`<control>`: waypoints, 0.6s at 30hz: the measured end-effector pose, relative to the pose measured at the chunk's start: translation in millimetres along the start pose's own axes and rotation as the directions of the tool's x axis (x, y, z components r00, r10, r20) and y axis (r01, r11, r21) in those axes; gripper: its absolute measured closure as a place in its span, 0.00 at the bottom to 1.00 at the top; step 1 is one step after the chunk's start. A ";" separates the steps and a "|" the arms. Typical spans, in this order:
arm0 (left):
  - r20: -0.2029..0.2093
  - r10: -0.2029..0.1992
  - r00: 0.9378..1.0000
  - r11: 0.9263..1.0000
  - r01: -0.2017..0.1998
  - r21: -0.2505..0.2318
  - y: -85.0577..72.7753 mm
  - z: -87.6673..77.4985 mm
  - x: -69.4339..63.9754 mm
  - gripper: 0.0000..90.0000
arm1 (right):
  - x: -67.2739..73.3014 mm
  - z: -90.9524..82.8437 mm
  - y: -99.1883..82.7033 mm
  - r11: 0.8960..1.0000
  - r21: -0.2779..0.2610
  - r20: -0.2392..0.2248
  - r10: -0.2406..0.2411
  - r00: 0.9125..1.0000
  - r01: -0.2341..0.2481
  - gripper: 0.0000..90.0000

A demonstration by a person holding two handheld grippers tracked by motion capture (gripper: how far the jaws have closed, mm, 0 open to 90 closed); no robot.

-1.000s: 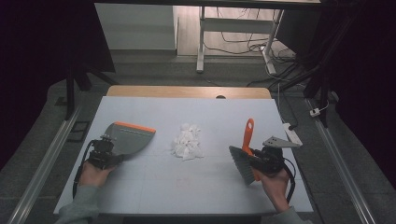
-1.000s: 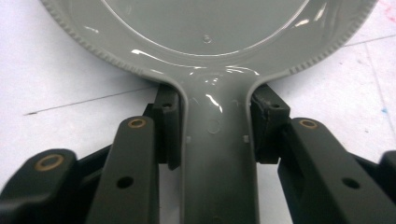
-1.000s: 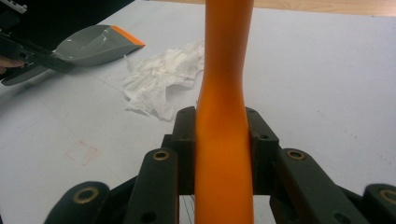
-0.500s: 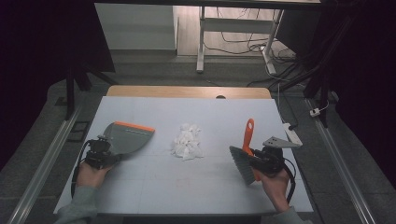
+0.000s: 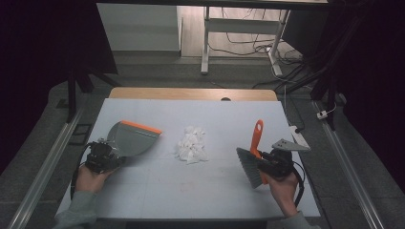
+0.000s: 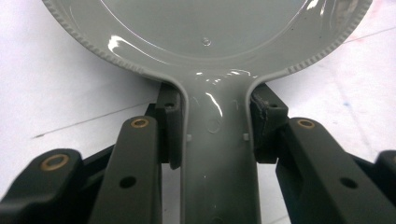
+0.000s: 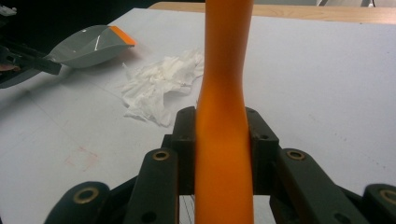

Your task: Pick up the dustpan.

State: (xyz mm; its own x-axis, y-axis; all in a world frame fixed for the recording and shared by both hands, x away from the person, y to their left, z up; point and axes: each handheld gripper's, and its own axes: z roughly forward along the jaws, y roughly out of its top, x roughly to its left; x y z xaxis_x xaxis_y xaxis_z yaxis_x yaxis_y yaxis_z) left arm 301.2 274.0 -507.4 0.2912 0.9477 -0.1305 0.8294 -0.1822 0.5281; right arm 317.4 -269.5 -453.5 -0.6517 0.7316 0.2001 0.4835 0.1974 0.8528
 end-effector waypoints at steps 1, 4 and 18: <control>0.012 0.007 1.000 1.000 -0.007 -0.005 0.2 -1.9 0.3 0.69 | 0.2 -0.7 0.1 1.000 -0.003 -0.001 0.000 1.000 0.000 0.77; 0.032 0.026 0.999 0.999 -0.026 -0.020 0.2 -6.9 2.1 0.69 | 0.2 -1.1 0.1 1.000 -0.006 0.001 -0.003 1.000 0.003 0.77; 0.107 0.143 0.984 0.988 -0.135 -0.079 -1.5 -17.3 -4.0 0.69 | -0.2 -4.7 4.1 1.000 -0.030 0.006 -0.001 1.000 0.001 0.77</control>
State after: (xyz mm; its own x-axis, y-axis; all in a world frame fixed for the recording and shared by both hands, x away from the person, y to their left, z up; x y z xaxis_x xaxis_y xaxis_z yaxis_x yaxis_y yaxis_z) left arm 290.6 275.0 -493.2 0.4565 0.8782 -0.1427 0.7422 -0.2875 0.6054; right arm 316.7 -271.9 -447.8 -0.6484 0.7355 0.1965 0.4649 0.1781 0.8672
